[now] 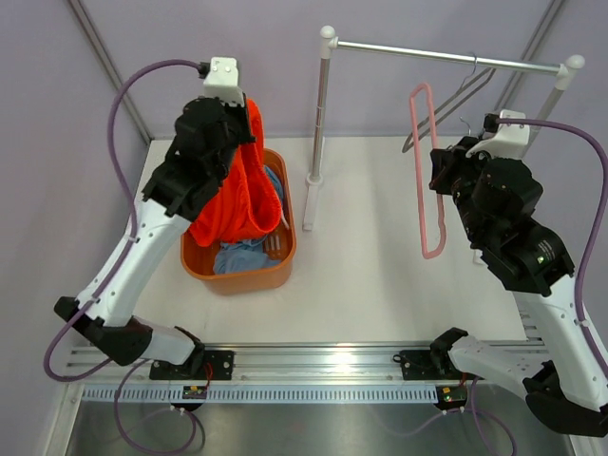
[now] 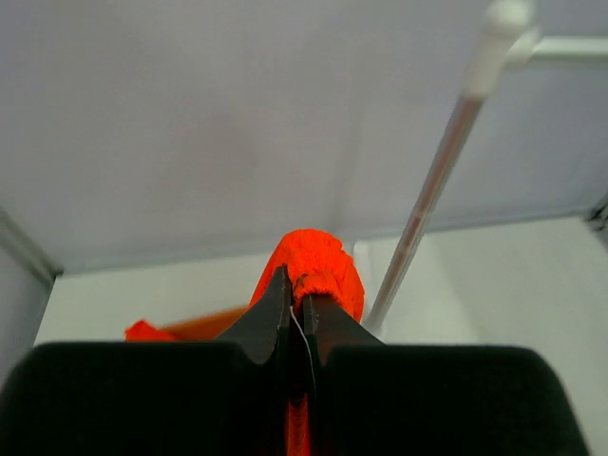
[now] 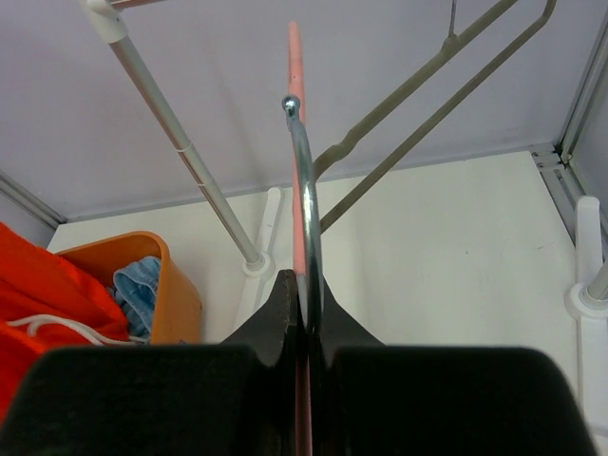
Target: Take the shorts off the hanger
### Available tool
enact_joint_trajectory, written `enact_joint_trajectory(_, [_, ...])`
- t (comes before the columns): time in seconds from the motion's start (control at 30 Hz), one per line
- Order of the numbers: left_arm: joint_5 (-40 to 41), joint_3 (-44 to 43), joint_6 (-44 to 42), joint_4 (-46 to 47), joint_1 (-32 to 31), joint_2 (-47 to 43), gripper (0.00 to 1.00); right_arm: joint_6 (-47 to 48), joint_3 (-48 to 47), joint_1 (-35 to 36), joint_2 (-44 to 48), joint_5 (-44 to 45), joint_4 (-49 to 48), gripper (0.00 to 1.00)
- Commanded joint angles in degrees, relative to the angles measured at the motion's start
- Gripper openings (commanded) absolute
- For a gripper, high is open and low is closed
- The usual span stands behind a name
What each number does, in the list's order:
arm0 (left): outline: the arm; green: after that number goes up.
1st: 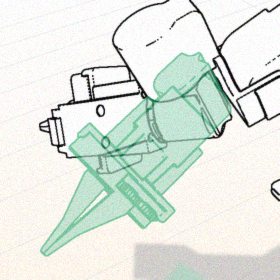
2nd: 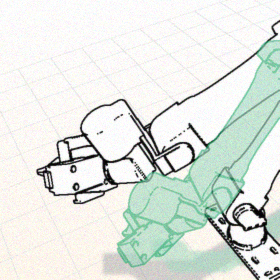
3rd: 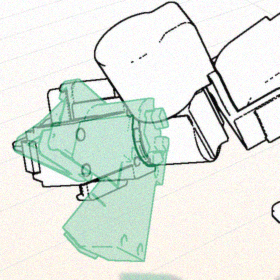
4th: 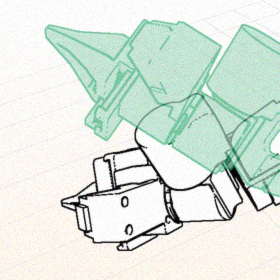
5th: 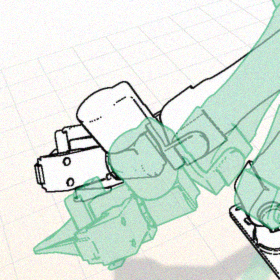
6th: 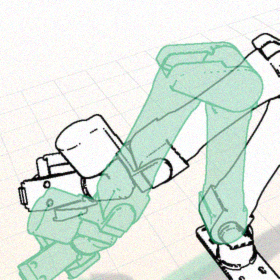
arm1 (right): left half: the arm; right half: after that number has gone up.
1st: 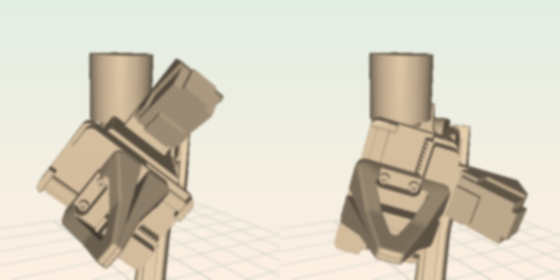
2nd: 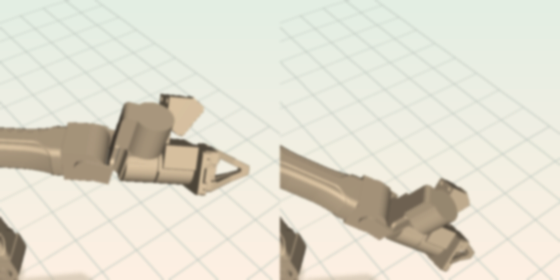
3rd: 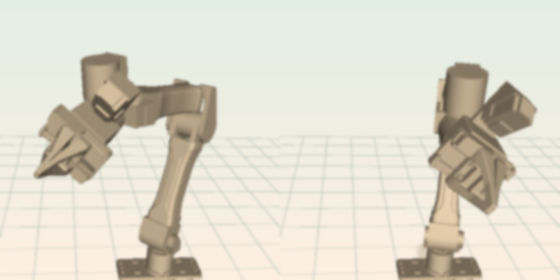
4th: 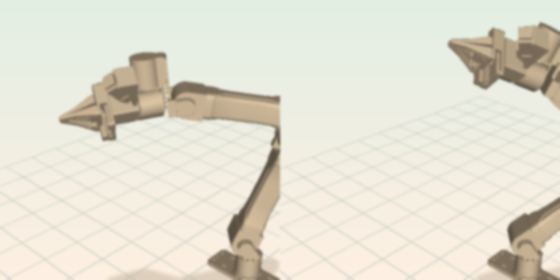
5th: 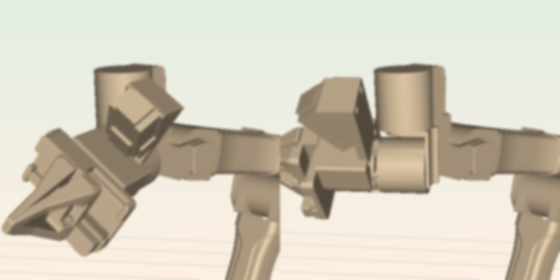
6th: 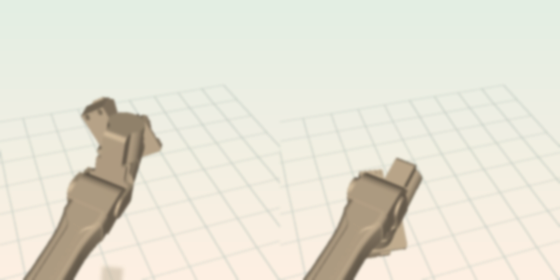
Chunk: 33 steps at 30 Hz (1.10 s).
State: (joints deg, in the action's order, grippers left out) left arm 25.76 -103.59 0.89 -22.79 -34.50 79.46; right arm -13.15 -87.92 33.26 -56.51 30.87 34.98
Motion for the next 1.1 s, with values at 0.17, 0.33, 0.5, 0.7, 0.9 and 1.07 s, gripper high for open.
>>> enact_joint_trajectory(0.17, [-7.7,20.9,26.0,0.8,13.0,1.6,0.03,-0.7,0.5,-0.4,1.6,0.6,-1.9,0.0])
enact_joint_trajectory(0.33, [-9.6,25.4,27.7,3.5,13.1,-1.2,0.39,0.8,-1.4,-0.4,1.8,-0.6,-0.6,0.0])
enact_joint_trajectory(0.5, [-12.0,24.1,27.3,1.3,13.1,-4.3,0.87,0.6,-4.8,-0.4,0.1,-3.6,2.5,0.0])
enact_joint_trajectory(0.7, [-17.3,22.5,26.1,-2.2,13.1,-8.0,0.99,-3.4,-7.5,-0.4,-3.9,-5.7,7.9,0.0])
enact_joint_trajectory(0.9, [-19.1,23.9,25.8,-2.9,13.1,-12.2,0.99,-5.3,-5.2,-0.4,-3.2,-6.4,10.5,0.0])
enact_joint_trajectory(1.07, [-21.8,24.7,26.0,-3.0,13.1,-14.5,0.99,-8.0,-4.4,-0.4,-0.4,-5.8,13.8,0.0])
